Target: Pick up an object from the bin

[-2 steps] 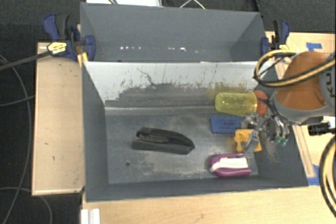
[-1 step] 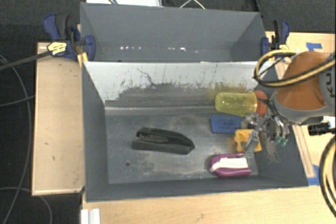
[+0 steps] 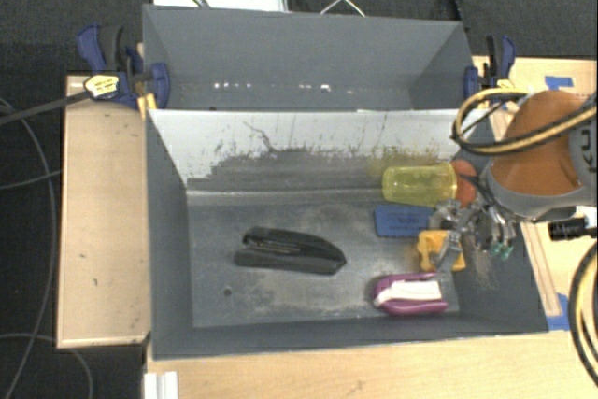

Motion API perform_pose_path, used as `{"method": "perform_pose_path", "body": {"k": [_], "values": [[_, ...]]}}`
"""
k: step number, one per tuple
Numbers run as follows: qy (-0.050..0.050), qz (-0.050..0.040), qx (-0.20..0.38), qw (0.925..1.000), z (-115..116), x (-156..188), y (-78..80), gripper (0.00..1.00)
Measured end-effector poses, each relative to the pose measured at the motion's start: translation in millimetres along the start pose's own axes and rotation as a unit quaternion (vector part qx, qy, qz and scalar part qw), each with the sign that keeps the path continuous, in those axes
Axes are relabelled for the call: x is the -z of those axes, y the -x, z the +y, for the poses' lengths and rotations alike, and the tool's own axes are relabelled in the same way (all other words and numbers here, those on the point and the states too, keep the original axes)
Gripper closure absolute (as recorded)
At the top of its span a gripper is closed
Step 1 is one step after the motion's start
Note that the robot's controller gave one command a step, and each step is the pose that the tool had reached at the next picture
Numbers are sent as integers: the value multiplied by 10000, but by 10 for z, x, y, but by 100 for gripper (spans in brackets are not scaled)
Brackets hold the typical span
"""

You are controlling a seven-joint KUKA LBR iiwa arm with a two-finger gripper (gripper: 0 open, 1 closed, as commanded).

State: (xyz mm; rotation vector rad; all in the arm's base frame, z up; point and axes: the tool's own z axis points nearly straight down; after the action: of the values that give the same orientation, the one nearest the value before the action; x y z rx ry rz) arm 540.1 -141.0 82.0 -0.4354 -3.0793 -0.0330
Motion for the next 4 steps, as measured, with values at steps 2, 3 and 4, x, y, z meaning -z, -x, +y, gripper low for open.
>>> {"method": "perform_pose_path", "body": {"k": [2,3,4], "values": [[0,-47,10,10000,10,99,6,100],[-2,-52,16,10000,10,140,3,100],[-4,-34,15,10000,7,205,-7,100]]}}
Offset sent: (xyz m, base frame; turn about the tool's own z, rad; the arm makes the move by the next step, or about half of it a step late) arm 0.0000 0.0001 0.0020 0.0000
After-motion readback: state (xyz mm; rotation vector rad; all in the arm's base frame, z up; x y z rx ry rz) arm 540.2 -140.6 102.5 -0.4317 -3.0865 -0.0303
